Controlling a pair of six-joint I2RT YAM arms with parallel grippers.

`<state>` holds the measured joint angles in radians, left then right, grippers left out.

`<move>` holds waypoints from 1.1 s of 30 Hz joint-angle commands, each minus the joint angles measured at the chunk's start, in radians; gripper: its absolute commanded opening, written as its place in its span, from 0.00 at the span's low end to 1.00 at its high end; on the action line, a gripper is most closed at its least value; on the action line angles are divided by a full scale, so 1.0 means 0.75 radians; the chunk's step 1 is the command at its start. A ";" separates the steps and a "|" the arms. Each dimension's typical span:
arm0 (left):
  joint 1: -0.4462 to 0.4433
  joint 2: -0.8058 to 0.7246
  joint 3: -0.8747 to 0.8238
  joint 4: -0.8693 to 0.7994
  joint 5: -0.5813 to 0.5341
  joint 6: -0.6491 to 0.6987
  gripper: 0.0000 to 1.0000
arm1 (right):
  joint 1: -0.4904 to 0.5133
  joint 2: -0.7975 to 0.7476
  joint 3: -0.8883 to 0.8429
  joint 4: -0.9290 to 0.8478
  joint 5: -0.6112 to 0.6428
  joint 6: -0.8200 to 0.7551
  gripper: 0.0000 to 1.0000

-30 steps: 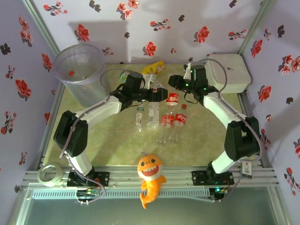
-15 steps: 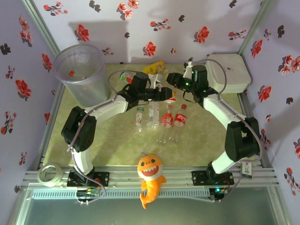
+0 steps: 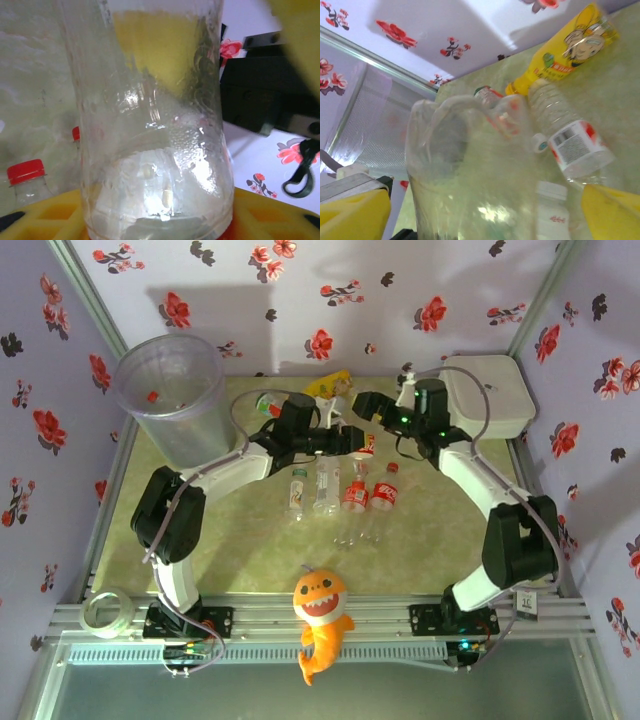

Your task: Put the plastic bottles in the bin

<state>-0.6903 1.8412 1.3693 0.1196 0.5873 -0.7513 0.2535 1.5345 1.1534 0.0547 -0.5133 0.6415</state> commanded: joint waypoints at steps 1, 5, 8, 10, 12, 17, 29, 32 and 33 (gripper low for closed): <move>0.023 -0.032 0.070 -0.092 -0.011 0.094 0.46 | -0.117 -0.156 -0.039 -0.050 0.028 0.036 0.99; 0.072 -0.060 0.161 -0.223 -0.009 0.148 0.39 | -0.242 -0.284 -0.113 -0.165 0.100 0.029 0.99; 0.124 -0.091 0.303 -0.434 -0.017 0.270 0.34 | -0.272 -0.345 -0.143 -0.293 0.153 -0.042 0.99; 0.176 -0.115 0.408 -0.568 -0.028 0.346 0.31 | -0.273 -0.377 -0.178 -0.345 0.177 -0.073 0.99; 0.241 -0.131 0.500 -0.658 -0.029 0.389 0.25 | -0.273 -0.400 -0.214 -0.378 0.202 -0.088 0.99; 0.421 -0.180 0.713 -0.861 -0.120 0.505 0.03 | -0.273 -0.410 -0.257 -0.417 0.215 -0.110 0.98; 0.853 -0.383 0.724 -0.833 -0.509 0.516 0.00 | -0.273 -0.353 -0.262 -0.412 0.151 -0.113 0.99; 0.928 -0.411 0.662 -0.752 -0.645 0.507 0.00 | -0.273 -0.353 -0.268 -0.416 0.145 -0.122 0.99; 0.945 -0.412 0.646 -0.727 -0.678 0.513 0.00 | -0.273 -0.354 -0.266 -0.418 0.144 -0.125 0.99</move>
<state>-0.0105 1.5497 1.8889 -0.4923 0.2157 -0.3813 0.0463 1.2644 0.9596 -0.2539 -0.3832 0.5751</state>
